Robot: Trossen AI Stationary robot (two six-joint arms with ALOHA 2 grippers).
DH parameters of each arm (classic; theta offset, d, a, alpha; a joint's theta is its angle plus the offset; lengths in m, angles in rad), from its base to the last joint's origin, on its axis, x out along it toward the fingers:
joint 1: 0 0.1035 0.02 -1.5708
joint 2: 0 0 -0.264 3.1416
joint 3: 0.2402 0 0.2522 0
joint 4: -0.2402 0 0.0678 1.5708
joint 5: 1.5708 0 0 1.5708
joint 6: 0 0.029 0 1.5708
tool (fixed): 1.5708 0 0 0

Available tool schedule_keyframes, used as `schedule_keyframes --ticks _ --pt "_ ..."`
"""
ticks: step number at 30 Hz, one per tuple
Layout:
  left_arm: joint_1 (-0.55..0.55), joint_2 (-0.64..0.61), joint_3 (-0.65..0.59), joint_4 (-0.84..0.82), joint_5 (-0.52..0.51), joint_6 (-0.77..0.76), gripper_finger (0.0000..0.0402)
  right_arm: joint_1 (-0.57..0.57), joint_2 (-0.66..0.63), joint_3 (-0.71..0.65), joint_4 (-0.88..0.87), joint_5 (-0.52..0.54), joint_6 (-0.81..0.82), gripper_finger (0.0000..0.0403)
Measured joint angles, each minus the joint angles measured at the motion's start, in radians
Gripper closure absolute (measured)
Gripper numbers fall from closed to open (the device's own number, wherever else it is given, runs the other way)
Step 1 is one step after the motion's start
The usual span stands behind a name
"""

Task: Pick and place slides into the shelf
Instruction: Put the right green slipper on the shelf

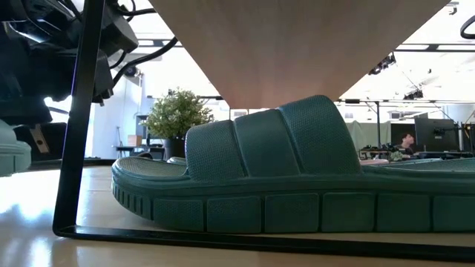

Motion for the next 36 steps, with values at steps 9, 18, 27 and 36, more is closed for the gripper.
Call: schedule_keyframes --ticks 9,18,27,36 --pt "0.000 0.000 0.000 0.002 -0.007 0.000 0.0385 0.000 0.000 0.000 -0.006 0.000 -0.003 0.0403" --pt "0.000 -0.044 0.001 0.007 0.070 0.000 0.0399 0.000 0.000 0.000 -0.006 0.000 -0.003 0.0403" --pt "0.000 -0.215 0.002 0.011 0.173 -0.017 0.0400 0.000 0.000 0.000 -0.005 0.000 -0.003 0.0403" --pt "0.000 -0.477 0.002 0.086 0.155 -0.205 0.0401 0.000 0.000 0.000 -0.004 -0.010 0.000 0.0403"
